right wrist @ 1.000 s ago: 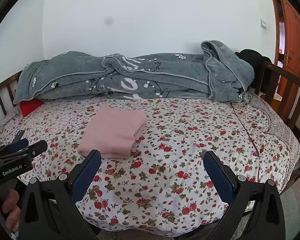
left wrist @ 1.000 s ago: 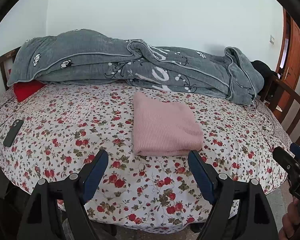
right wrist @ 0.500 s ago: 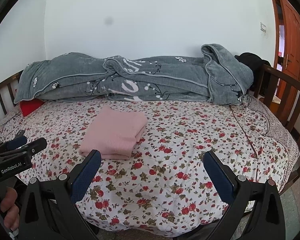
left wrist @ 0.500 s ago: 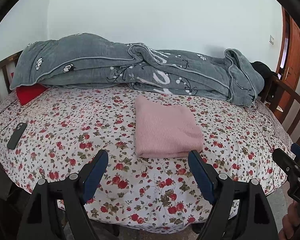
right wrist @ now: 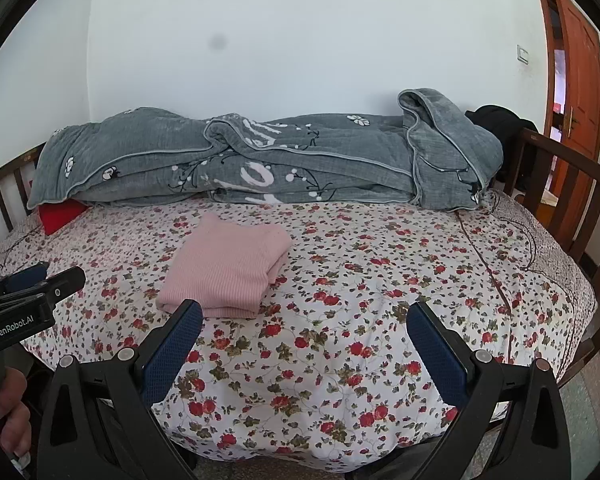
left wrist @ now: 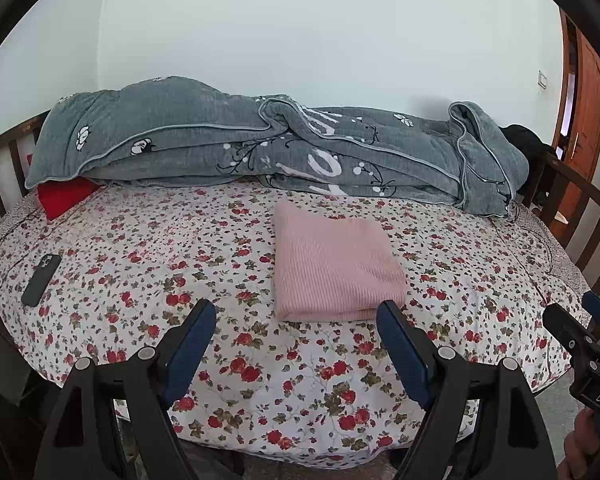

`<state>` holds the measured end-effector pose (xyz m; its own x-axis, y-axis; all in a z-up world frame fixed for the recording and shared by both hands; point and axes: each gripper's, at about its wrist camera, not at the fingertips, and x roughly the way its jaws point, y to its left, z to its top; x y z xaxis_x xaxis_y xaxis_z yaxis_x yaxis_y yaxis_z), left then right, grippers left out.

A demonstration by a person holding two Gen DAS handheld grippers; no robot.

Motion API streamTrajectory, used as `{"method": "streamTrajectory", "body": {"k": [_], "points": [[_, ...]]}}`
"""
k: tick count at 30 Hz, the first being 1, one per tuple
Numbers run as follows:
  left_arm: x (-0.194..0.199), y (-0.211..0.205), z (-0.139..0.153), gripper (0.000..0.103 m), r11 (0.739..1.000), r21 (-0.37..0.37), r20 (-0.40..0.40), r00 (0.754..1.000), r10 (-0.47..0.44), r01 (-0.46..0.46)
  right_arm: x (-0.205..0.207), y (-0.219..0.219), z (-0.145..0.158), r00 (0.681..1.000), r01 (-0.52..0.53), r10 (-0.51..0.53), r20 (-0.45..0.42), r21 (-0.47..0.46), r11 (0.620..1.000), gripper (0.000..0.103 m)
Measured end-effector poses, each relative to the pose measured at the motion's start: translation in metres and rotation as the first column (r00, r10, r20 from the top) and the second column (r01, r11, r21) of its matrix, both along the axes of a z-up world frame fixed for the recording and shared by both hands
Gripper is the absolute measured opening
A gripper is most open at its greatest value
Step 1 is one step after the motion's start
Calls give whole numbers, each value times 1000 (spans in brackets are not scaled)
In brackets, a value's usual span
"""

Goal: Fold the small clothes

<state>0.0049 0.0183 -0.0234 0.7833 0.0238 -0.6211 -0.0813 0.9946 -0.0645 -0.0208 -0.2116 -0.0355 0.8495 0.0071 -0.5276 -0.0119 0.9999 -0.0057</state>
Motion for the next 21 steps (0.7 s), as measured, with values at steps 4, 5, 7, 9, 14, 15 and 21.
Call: {"method": "streamTrajectory", "body": {"k": [4, 5, 7, 9, 14, 15, 21], "points": [[0, 1, 1, 82, 1000, 0, 1, 1000, -3, 3, -2, -1, 1, 1000, -1, 1, 7, 0, 1000, 100], [0, 2, 2, 82, 1000, 2, 2, 1000, -3, 3, -3, 0, 2, 1000, 0, 0, 9, 0, 1000, 100], [-1, 1, 2, 82, 1000, 0, 2, 1000, -3, 3, -4, 0, 3, 1000, 1, -1, 12, -1, 1000, 100], [-1, 1, 2, 82, 1000, 0, 1, 1000, -3, 3, -4, 0, 3, 1000, 3, -3, 13, -1, 1000, 100], [-1, 1, 2, 82, 1000, -3, 1, 1000, -2, 2, -5, -1, 5, 1000, 11, -11, 16, 3, 1000, 100], [-1, 1, 3, 82, 1000, -4, 1, 1000, -2, 2, -5, -1, 5, 1000, 11, -11, 17, 4, 1000, 100], [-2, 1, 3, 82, 1000, -2, 1, 1000, -1, 1, -6, -3, 6, 1000, 16, -16, 17, 3, 1000, 100]]}}
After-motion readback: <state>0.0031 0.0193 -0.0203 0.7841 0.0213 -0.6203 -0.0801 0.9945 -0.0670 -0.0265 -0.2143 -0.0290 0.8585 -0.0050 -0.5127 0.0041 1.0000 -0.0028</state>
